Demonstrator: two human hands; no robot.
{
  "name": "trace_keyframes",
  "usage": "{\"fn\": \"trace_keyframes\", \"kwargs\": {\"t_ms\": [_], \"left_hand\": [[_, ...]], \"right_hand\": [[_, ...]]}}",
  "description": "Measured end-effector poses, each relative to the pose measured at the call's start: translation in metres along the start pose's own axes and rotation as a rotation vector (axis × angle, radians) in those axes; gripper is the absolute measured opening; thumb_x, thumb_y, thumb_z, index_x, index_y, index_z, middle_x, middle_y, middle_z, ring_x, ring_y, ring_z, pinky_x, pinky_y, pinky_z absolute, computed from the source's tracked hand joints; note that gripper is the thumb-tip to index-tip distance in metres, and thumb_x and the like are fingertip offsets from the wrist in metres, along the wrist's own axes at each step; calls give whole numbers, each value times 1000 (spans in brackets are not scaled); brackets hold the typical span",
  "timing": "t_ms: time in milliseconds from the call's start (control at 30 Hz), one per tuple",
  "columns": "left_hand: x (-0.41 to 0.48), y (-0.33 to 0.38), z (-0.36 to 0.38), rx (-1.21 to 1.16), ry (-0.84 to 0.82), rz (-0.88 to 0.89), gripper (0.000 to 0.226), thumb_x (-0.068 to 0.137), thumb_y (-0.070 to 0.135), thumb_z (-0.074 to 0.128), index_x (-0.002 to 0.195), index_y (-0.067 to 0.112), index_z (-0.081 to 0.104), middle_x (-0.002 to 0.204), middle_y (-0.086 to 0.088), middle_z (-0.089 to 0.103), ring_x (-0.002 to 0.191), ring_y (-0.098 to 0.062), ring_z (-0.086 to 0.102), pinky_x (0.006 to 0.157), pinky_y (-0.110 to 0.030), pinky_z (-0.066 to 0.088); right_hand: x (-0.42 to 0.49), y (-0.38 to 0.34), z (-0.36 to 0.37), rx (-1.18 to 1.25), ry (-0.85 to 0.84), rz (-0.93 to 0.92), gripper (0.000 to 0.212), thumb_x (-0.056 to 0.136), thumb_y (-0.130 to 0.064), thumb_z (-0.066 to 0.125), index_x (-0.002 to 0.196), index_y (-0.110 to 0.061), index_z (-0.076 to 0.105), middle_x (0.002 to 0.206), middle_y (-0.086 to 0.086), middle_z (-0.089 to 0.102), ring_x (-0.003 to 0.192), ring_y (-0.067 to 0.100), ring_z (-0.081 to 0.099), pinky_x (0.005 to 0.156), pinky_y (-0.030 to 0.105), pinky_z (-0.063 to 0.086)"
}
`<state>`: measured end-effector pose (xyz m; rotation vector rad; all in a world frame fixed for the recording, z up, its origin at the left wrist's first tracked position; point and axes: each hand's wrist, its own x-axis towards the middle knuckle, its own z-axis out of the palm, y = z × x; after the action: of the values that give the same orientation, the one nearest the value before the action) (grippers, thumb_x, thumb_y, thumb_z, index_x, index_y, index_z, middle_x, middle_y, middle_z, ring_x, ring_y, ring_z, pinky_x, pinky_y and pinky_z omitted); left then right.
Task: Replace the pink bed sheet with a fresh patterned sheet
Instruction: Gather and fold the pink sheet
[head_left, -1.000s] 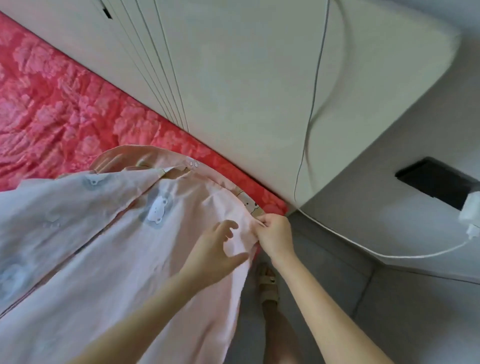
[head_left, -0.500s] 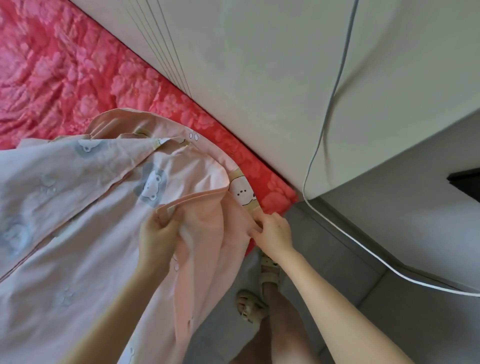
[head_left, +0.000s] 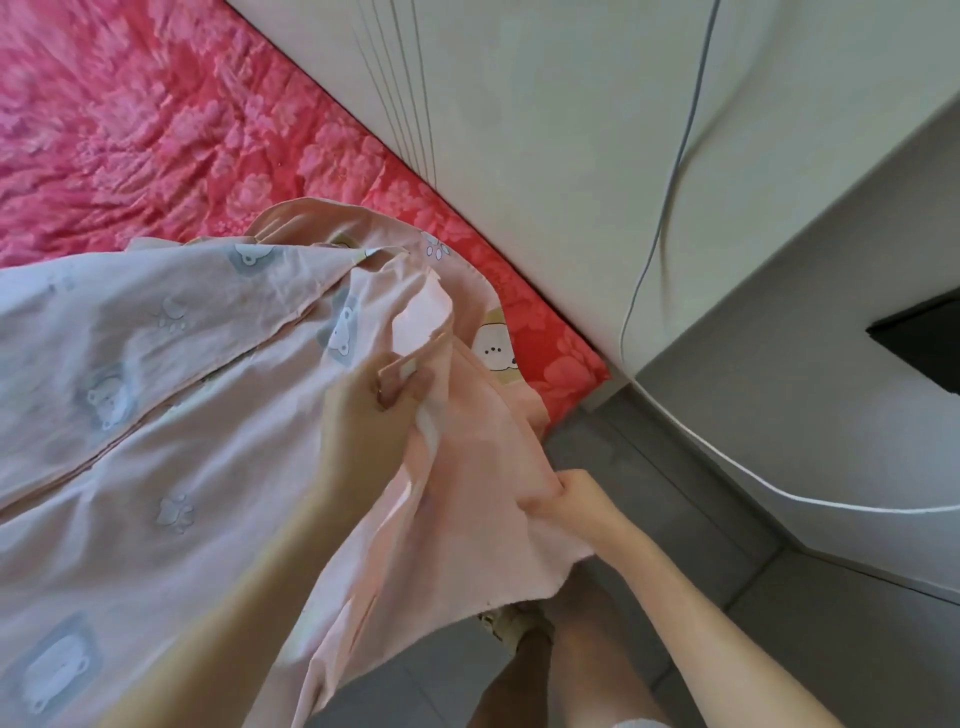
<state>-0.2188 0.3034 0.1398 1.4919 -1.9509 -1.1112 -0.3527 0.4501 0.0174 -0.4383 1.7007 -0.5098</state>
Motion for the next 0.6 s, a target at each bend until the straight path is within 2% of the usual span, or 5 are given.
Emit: {"fn": "trace_keyframes", "kwargs": {"t_ms": [133, 233, 333, 433, 600], "left_hand": [[-20, -8, 18, 253, -135, 217, 46, 82, 23, 62, 52, 24, 26, 47, 3, 23, 53, -14, 23, 49, -24, 25], [-29, -18, 35, 490, -303, 289, 34, 87, 21, 54, 57, 8, 46, 48, -5, 38, 49, -20, 32, 48, -31, 33], [-37, -15, 43, 600, -445, 245, 23, 92, 13, 50, 71, 5, 52, 62, -14, 55, 56, -26, 45, 57, -38, 45], [-39, 3, 35, 558, -424, 169, 33, 98, 20, 44, 68, 6, 47, 62, -11, 51, 60, -27, 46, 61, -36, 38], [-22, 35, -17, 534, -358, 126, 37, 97, 21, 44, 65, 5, 54, 56, -6, 51, 56, -22, 45, 55, -30, 34]], "right_hand": [[-26, 19, -25, -126, 148, 46, 39, 85, -23, 64, 56, -8, 43, 50, 3, 35, 48, 17, 36, 51, 29, 28], [-51, 8, -40, 199, 125, 96, 18, 90, -9, 61, 79, 3, 66, 57, 12, 59, 45, 15, 55, 43, 23, 44], [-68, -25, -36, 514, 77, 102, 7, 88, 0, 60, 91, 4, 65, 65, 13, 62, 45, 11, 56, 44, 20, 48], [-77, -67, -26, 578, 97, -11, 3, 85, 3, 63, 87, 1, 64, 64, 11, 63, 45, 11, 57, 44, 19, 47], [-93, -121, -13, 606, 141, -230, 16, 79, 6, 64, 89, -2, 55, 58, 6, 61, 41, 12, 52, 41, 22, 44]]}}
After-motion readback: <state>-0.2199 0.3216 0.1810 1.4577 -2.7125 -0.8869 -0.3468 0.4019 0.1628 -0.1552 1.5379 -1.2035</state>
